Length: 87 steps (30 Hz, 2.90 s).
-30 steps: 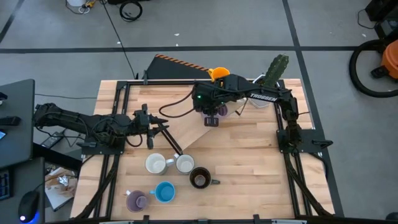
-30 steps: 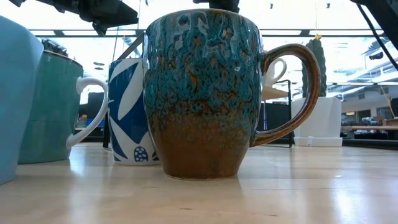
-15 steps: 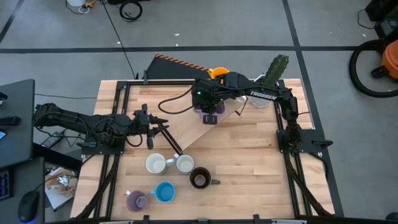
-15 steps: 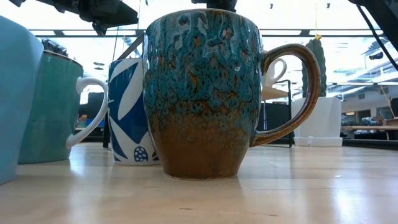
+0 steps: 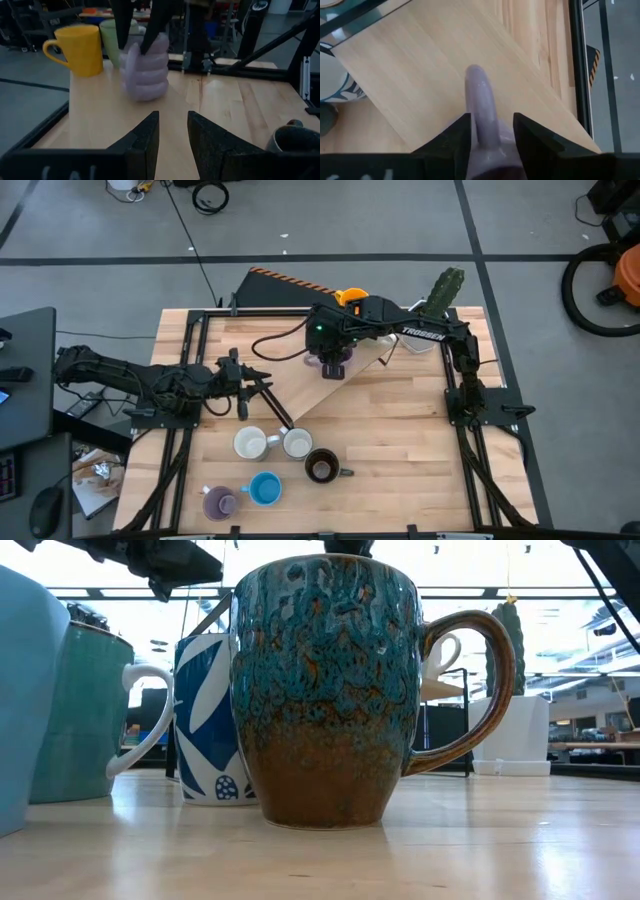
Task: Place coffee mugs
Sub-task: Put the right purple mug on the shelf
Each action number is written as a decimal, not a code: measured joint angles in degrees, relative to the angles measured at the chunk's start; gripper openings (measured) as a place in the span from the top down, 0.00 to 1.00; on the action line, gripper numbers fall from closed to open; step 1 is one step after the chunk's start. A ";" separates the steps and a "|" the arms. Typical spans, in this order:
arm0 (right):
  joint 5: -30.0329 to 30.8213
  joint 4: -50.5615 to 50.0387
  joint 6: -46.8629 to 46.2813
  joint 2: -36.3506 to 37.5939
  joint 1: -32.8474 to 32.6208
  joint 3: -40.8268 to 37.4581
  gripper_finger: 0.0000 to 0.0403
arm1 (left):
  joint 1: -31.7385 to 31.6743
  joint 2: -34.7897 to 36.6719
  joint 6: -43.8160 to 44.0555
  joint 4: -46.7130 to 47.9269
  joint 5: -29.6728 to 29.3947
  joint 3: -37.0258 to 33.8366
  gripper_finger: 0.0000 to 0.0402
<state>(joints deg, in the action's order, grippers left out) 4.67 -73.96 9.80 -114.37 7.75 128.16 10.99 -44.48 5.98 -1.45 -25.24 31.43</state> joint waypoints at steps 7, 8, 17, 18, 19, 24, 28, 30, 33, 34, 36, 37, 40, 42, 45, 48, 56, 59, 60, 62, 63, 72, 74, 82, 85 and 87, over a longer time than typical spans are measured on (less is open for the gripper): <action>-0.30 -0.12 0.34 0.00 0.00 0.00 0.61 | -0.25 -3.82 0.28 -0.17 -0.05 -0.05 0.73; -0.29 -0.11 0.34 0.00 0.00 0.00 0.61 | -0.45 -4.31 0.29 -0.23 -0.06 -0.03 0.73; -0.29 -0.06 0.31 -0.02 0.00 0.00 0.61 | -1.96 -6.63 0.41 -0.43 -0.19 -0.03 0.73; -0.29 -0.06 0.31 -0.02 0.00 0.00 0.61 | -1.96 -6.63 0.41 -0.63 -0.21 -0.03 0.73; -0.31 -0.04 0.31 -0.02 0.00 0.00 0.61 | -1.96 -6.63 0.41 -0.75 -0.21 -0.03 0.73; 1.54 -1.36 0.14 0.08 -0.76 0.69 0.61 | -2.10 -6.64 0.40 -5.11 0.43 -0.03 0.73; 6.14 -6.17 -2.66 3.64 -3.65 3.00 0.62 | -5.41 -7.74 0.41 -9.77 8.90 -0.01 0.73; 6.43 -6.66 -4.84 6.36 -4.94 3.12 0.62 | -7.97 -8.54 0.41 -12.53 13.25 0.01 0.73; 7.88 -6.95 -7.43 8.53 -7.00 3.06 0.62 | -11.83 -10.79 0.44 -15.48 17.57 0.00 0.73; 9.08 -7.14 -8.34 9.12 -7.67 2.99 0.62 | -12.95 -11.64 0.49 -16.90 18.89 0.04 0.73; 10.81 -8.37 -10.15 10.35 -9.21 2.99 0.62 | -14.95 -13.65 1.12 -18.04 21.68 1.00 0.73; 11.16 -9.42 -11.10 10.91 -9.99 3.01 0.62 | -15.65 -14.74 1.20 -17.97 22.91 1.72 0.73; 11.49 -10.89 -14.15 11.69 -12.46 2.14 0.62 | -16.73 -18.51 1.14 -17.72 23.47 4.25 0.73; 13.12 -10.99 -15.80 12.12 -14.46 0.20 0.62 | -17.27 -20.31 0.52 -15.68 23.51 6.10 0.73; 16.31 -11.67 -19.07 13.04 -17.35 -2.77 0.62 | -17.65 -22.36 -2.02 -12.72 23.47 9.25 0.68; 18.72 -12.08 -22.19 14.00 -20.16 -6.04 0.62 | -17.65 -23.41 -3.88 -9.99 23.42 11.44 0.58; 25.81 -6.26 -29.30 19.14 -26.78 -19.23 0.62 | -18.08 -25.21 -8.13 -9.26 23.41 12.89 0.39; 25.06 -0.86 -30.21 21.89 -27.92 -26.08 0.62 | -19.35 -25.21 -8.64 -9.13 23.57 12.91 0.39; 24.70 0.89 -30.52 22.89 -28.20 -28.22 0.62 | -19.91 -25.21 -8.63 -9.07 23.81 12.91 0.39; 24.39 4.63 -30.78 24.87 -28.61 -32.83 0.62 | -21.18 -25.21 -8.56 -9.21 25.19 12.91 0.41; 24.40 7.05 -30.89 25.85 -28.78 -35.28 0.62 | -21.79 -25.24 -8.30 -9.19 25.93 12.91 0.41; 24.40 24.83 -33.51 35.13 -29.52 -54.66 0.64 | -25.38 -27.72 -6.77 -11.02 34.83 12.86 0.45; 24.59 26.23 -35.17 36.98 -29.85 -57.73 0.65 | -25.72 -27.43 -7.02 -11.04 34.87 12.86 0.45; 27.70 38.10 -35.22 41.81 -31.31 -69.23 0.65 | -23.81 -30.58 -7.16 -17.35 31.32 12.86 0.45; 27.74 42.06 -34.25 42.44 -31.30 -72.30 0.65 | -23.40 -32.03 -8.17 -19.86 30.37 12.89 0.45; 27.78 43.46 -34.16 42.51 -31.30 -73.60 0.65 | -23.61 -32.67 -8.19 -20.47 29.64 12.86 0.45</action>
<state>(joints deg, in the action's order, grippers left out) 32.45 -30.50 -24.36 -71.85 -23.55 54.56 -12.61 -77.15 -2.21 -21.92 4.39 44.29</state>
